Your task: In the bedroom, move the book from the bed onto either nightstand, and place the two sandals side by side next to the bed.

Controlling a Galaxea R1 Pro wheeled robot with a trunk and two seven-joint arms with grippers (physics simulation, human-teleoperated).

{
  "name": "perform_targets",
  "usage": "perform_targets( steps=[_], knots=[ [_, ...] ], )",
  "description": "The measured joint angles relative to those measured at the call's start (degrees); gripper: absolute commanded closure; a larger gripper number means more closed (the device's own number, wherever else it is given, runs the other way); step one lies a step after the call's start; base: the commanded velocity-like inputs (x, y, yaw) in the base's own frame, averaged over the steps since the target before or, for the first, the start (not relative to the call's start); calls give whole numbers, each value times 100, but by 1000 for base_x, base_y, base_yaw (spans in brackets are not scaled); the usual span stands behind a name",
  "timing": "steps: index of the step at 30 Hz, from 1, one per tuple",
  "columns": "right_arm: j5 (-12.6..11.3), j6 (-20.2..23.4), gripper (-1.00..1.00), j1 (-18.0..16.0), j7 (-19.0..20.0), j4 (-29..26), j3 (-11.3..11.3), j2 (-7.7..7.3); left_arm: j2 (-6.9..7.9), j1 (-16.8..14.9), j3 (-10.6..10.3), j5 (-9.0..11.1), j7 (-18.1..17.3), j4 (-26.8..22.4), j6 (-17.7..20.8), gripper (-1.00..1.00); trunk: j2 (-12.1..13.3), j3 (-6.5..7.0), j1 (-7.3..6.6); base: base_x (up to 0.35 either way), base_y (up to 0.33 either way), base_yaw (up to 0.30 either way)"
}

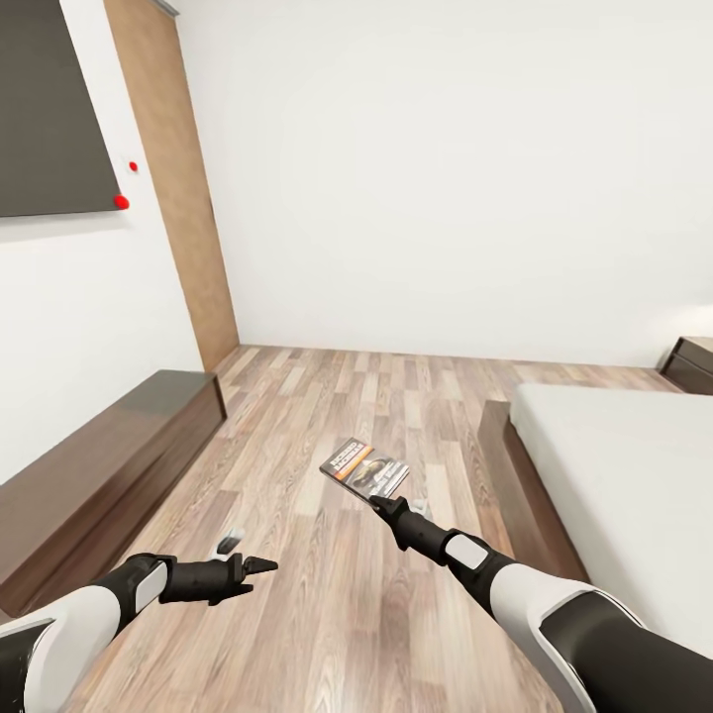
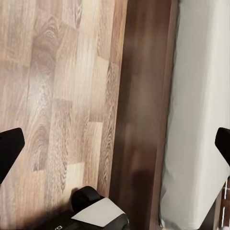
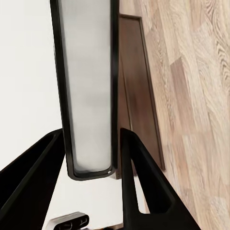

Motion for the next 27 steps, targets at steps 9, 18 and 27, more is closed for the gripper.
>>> perform_targets(
  steps=[9,18,27],
  knots=[
    [5,-2,100,0,-1,1,12,3,7,0,0,0,3,2,2,-100,0,0,0,200,0,0],
    [10,-5,100,0,-1,2,20,3,8,0,0,0,4,-1,3,-100,0,0,0,203,0,0],
    [15,-6,100,1,-5,2,22,3,9,0,0,0,2,0,3,-100,0,0,0,204,0,0]
  ],
)
